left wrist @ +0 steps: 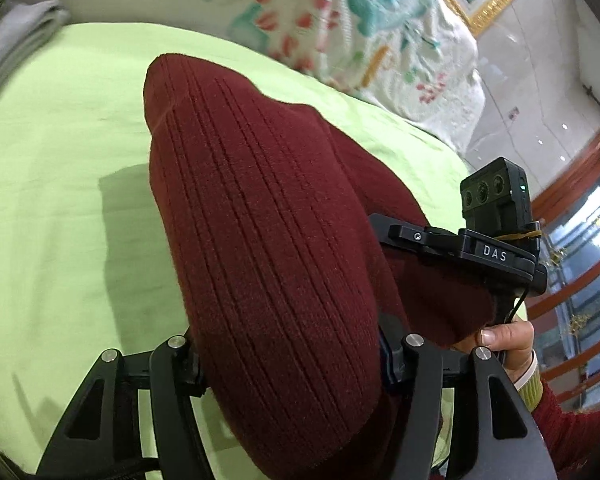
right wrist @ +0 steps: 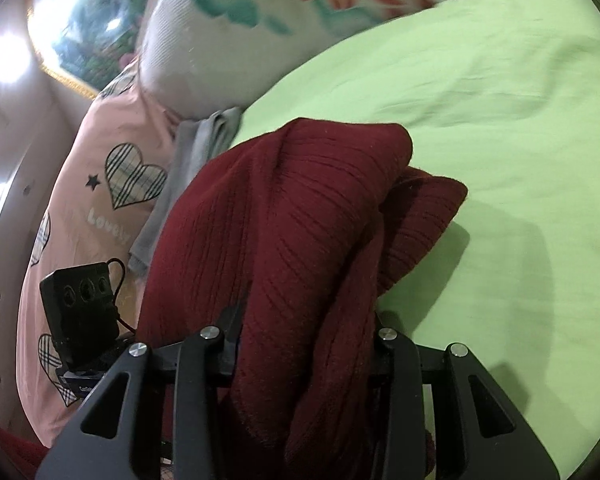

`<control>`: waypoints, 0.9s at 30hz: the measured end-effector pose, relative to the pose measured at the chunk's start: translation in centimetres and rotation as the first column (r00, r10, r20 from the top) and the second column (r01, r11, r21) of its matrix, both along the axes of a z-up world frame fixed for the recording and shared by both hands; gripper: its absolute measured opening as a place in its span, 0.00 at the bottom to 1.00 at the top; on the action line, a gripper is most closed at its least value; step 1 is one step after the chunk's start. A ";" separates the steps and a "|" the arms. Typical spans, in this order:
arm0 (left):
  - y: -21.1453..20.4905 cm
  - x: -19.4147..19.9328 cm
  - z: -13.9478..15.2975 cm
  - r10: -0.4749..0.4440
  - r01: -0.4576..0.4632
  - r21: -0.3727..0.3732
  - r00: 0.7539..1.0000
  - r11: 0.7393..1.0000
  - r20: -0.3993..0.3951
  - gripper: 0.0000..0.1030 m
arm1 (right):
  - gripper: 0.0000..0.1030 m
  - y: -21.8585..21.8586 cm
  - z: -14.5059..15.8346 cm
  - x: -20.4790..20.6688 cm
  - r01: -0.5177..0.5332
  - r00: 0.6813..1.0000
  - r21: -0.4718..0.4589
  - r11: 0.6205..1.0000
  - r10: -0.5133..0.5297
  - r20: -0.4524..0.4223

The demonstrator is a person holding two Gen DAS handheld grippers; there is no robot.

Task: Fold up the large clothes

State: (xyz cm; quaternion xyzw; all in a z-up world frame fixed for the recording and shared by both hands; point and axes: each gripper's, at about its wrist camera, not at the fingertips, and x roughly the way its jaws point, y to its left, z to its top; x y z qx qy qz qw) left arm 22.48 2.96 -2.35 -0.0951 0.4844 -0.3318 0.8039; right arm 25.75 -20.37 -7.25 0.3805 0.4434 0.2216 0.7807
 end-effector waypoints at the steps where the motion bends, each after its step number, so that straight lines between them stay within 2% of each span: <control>1: 0.9 0.0 -0.3 0.013 -0.013 0.002 1.000 1.000 -0.007 0.59 | 0.38 0.5 -0.2 0.0 -0.005 1.000 0.006 1.000 0.005 0.000; 4: 3.4 -0.2 -2.5 0.062 -0.060 0.031 0.997 0.998 -0.054 0.63 | 0.38 2.5 -2.5 0.3 -0.015 0.999 0.018 1.000 0.016 -0.047; 6: 3.8 -0.3 -3.7 0.084 -0.083 0.011 0.994 0.996 -0.066 0.68 | 0.40 2.7 -3.5 0.0 -0.003 0.998 0.020 1.000 0.004 -0.056; 8: 4.1 -0.4 -3.8 0.090 -0.090 -0.003 0.994 0.996 -0.059 0.72 | 0.42 2.2 -3.9 -0.3 0.011 0.998 0.049 0.999 -0.008 -0.061; 12: 3.5 -0.5 -3.8 0.103 -0.102 0.025 0.994 0.994 -0.048 0.79 | 0.48 2.0 -3.9 -0.5 0.019 0.997 0.029 0.999 -0.017 -0.082; 14: 3.3 -0.5 -3.5 0.115 -0.114 0.027 0.992 0.993 -0.052 0.80 | 0.57 1.9 -3.8 -0.4 0.028 0.994 0.014 1.000 -0.026 -0.104; 16: 4.0 -0.8 -3.1 0.127 -0.126 0.026 0.990 0.992 -0.058 0.80 | 0.61 1.6 -3.4 -0.7 0.036 0.994 0.005 0.999 -0.035 -0.108; 19: 5.6 -1.7 -1.6 0.158 -0.157 0.023 0.987 0.987 -0.027 0.79 | 0.70 -0.1 -1.9 -1.8 0.083 0.992 -0.053 0.995 -0.087 -0.089; 22: 7.5 -2.6 0.5 0.196 -0.195 -0.036 0.980 0.980 0.027 0.79 | 0.70 -2.0 -0.1 -2.7 0.147 0.987 -0.101 0.984 -0.152 -0.043; 25: 8.8 -2.9 2.2 0.221 -0.211 -0.123 0.972 0.970 0.075 0.76 | 0.70 -2.5 1.1 -2.5 0.159 0.987 -0.097 0.982 -0.160 -0.002; 27: 8.7 -2.6 2.7 0.216 -0.203 -0.127 0.971 0.971 0.099 0.70 | 0.67 -2.1 1.3 -1.8 0.145 0.989 -0.101 0.984 -0.146 -0.002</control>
